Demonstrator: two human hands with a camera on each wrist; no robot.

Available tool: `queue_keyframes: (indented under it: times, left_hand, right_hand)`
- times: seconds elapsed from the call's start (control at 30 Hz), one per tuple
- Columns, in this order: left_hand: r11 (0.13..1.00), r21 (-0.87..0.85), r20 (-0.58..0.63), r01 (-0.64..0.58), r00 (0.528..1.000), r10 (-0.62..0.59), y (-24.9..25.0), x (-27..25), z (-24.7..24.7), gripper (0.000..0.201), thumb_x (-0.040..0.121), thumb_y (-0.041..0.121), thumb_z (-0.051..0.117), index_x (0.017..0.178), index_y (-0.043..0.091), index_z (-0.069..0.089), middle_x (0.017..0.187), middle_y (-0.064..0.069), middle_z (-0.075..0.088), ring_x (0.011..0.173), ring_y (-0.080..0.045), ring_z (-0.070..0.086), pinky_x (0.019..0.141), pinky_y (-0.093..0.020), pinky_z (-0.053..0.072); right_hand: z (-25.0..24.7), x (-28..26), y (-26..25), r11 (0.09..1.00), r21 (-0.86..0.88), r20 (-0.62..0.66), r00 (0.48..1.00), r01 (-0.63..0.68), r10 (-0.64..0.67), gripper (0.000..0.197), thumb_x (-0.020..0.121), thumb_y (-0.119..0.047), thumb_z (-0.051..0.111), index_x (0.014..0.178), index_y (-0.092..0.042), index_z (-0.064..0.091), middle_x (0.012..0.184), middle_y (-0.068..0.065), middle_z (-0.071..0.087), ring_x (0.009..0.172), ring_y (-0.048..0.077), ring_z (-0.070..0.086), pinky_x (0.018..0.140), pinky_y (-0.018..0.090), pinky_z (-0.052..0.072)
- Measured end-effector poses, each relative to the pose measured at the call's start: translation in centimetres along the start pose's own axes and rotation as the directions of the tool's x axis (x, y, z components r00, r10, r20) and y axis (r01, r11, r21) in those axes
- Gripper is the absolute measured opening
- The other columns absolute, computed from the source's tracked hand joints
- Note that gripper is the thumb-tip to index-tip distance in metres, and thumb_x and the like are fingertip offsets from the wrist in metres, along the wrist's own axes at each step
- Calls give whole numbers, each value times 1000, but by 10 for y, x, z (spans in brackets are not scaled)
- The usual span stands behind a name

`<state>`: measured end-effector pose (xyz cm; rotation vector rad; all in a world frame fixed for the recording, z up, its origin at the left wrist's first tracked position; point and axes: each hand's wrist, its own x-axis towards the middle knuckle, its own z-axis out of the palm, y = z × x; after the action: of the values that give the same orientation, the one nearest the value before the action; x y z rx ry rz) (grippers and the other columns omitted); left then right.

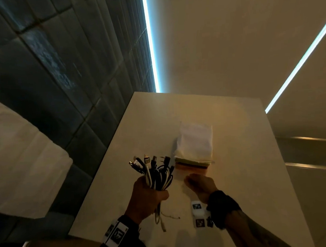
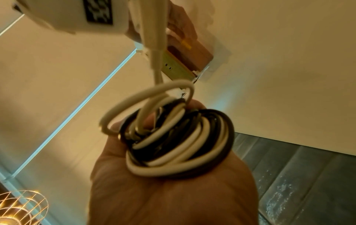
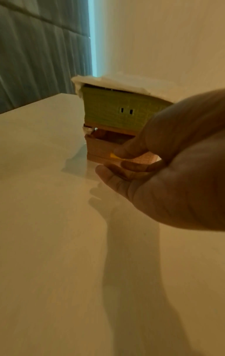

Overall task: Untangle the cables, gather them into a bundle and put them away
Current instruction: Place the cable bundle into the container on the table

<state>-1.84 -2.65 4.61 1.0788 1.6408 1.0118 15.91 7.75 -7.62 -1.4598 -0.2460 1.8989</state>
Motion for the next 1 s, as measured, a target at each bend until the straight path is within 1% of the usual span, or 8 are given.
queue_keyframes:
  times: [0.13, 0.2, 0.27, 0.33, 0.47, 0.63, 0.8, 1.0]
  left_hand:
    - [999, 22, 19, 23, 1000, -23, -9, 0, -7, 36, 69, -18, 66, 56, 14, 55, 46, 9, 54, 47, -2, 52, 50, -15, 42]
    - [999, 19, 34, 25, 999, -26, -12, 1, -11, 30, 67, -15, 69, 62, 13, 60, 49, 10, 58, 50, -1, 56, 51, -14, 43]
    - [999, -4, 48, 36, 998, -36, -15, 2, -14, 21, 60, -1, 73, 74, 13, 67, 57, 13, 65, 57, 0, 60, 53, -13, 45]
    - [998, -15, 52, 57, 997, -56, -19, 2, -18, 29, 55, 10, 71, 83, 15, 71, 65, 14, 69, 64, -1, 64, 57, -15, 47]
    - [998, 24, 36, 56, 998, -56, -27, 2, -25, 35, 54, 13, 71, 89, 19, 73, 80, 7, 74, 77, -8, 68, 62, -19, 50]
    - [996, 64, 61, 61, 996, -65, -31, 4, -25, 27, 61, 1, 74, 75, 23, 66, 58, 18, 64, 58, 3, 60, 54, -9, 42]
    - [994, 80, 45, 74, 996, -77, -43, 11, -18, 44, 51, 17, 71, 92, 33, 69, 90, 11, 74, 85, 1, 67, 70, -16, 51]
    - [988, 150, 109, 39, 992, -56, -45, 15, -12, 37, 51, 18, 71, 88, 26, 69, 77, 15, 71, 75, 0, 65, 66, -19, 48]
  right_hand:
    - [16, 14, 0, 989, 148, -78, 996, -22, 34, 26, 89, 7, 57, 115, 6, 56, 107, 28, 59, 82, 35, 59, 54, 38, 61]
    - [23, 17, 0, 987, 158, -123, 992, 6, 14, 32, 88, 8, 57, 119, 4, 54, 112, 28, 58, 81, 35, 59, 51, 37, 60]
    - [25, 21, 1, 986, 164, -162, 987, 43, -16, 35, 86, 12, 56, 120, 3, 53, 112, 28, 58, 81, 36, 59, 51, 37, 60]
    - [24, 22, 3, 985, 157, -173, 984, 66, -38, 36, 84, 14, 56, 119, 6, 54, 108, 28, 60, 81, 37, 60, 51, 36, 60]
    - [17, 18, 12, 994, 77, -164, 985, 74, -60, 21, 87, 8, 57, 108, 7, 58, 92, 25, 64, 74, 35, 62, 59, 43, 58]
    - [-3, 4, 32, 999, -41, -119, 992, 32, -37, 25, 85, -4, 67, 107, 8, 63, 96, 28, 68, 73, 36, 65, 77, 50, 57]
    - [-21, -15, 51, 996, -93, -80, 997, -15, 7, 22, 84, -6, 70, 102, 6, 66, 87, 26, 69, 83, 40, 65, 88, 56, 53]
    - [-34, -31, 63, 989, -126, -70, 995, -73, 65, 17, 87, -6, 67, 101, 4, 66, 82, 24, 68, 72, 36, 65, 80, 53, 55]
